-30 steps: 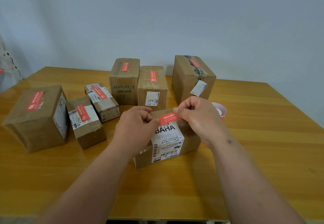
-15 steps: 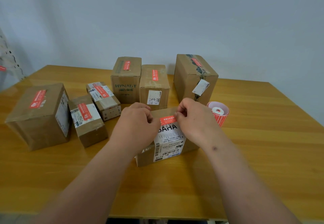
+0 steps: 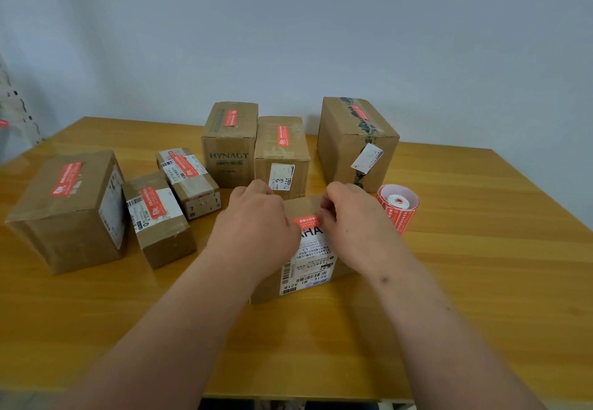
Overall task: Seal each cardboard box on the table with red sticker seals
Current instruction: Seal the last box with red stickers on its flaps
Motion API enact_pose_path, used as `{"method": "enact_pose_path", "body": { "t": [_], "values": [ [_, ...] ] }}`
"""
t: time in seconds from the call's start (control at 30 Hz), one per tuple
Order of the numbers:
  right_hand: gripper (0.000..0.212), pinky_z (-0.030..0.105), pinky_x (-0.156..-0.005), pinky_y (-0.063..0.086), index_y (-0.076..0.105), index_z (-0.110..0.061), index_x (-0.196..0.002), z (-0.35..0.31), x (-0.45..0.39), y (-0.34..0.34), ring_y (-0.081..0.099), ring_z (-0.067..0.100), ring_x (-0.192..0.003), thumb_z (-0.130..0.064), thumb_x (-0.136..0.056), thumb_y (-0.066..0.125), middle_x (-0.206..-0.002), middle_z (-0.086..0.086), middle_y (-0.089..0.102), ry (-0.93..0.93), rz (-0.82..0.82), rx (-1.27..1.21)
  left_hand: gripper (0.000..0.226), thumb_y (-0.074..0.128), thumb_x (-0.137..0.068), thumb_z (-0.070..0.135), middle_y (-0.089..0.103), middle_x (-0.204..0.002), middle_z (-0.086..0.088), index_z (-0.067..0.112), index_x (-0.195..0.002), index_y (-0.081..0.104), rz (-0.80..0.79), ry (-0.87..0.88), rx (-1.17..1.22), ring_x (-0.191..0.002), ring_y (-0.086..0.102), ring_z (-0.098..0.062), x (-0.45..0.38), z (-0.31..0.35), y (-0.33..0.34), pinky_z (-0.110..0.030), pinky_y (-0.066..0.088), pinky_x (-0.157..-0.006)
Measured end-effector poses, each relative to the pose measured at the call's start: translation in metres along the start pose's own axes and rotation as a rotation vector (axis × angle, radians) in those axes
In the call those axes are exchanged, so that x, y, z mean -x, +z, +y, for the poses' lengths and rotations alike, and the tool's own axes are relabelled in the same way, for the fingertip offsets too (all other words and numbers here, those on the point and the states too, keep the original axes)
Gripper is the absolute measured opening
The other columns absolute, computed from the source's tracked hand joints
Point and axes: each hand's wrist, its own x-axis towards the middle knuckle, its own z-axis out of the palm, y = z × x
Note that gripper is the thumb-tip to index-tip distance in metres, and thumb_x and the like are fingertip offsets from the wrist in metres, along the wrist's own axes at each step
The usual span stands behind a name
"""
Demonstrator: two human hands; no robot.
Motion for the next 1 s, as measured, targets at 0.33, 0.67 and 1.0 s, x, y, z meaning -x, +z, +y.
{"method": "enact_pose_path", "body": {
  "t": [0.33,0.67,1.0],
  "values": [
    [0.012,0.028,-0.07,0.041,0.05,-0.021,-0.088,0.004,-0.001,0.004,0.048,0.016,-0.082,-0.029,-0.094,0.056,-0.09,-0.002,0.047,-0.022,0.025,0.034,0.025,0.048,-0.093,0.034,0.046,-0.118,0.0,0.016,-0.095,0.064,0.014,0.028,-0.03,-0.105,0.043,-0.015,-0.001,-0.002,0.003,-0.028,0.043,-0.091],
    [0.016,0.024,-0.074,0.04,0.052,-0.023,-0.101,0.004,0.0,0.003,0.05,0.014,-0.091,-0.032,-0.092,0.061,-0.099,-0.006,0.045,0.042,0.029,-0.026,0.019,0.058,-0.089,0.039,0.045,-0.115,0.003,0.019,-0.088,0.059,0.012,-0.017,0.059,-0.103,0.046,-0.013,-0.005,-0.019,0.006,-0.026,0.044,-0.087],
    [0.029,0.039,-0.103,0.035,0.052,-0.022,-0.125,0.013,-0.005,0.005,0.041,0.025,-0.12,-0.026,-0.097,0.046,-0.131,0.003,0.049,0.222,0.02,-0.08,0.013,0.061,-0.089,0.022,0.042,-0.107,0.006,0.026,-0.091,0.048,0.091,-0.123,0.374,-0.103,0.045,-0.015,-0.007,-0.026,0.019,-0.025,0.043,-0.08]
  ]
}}
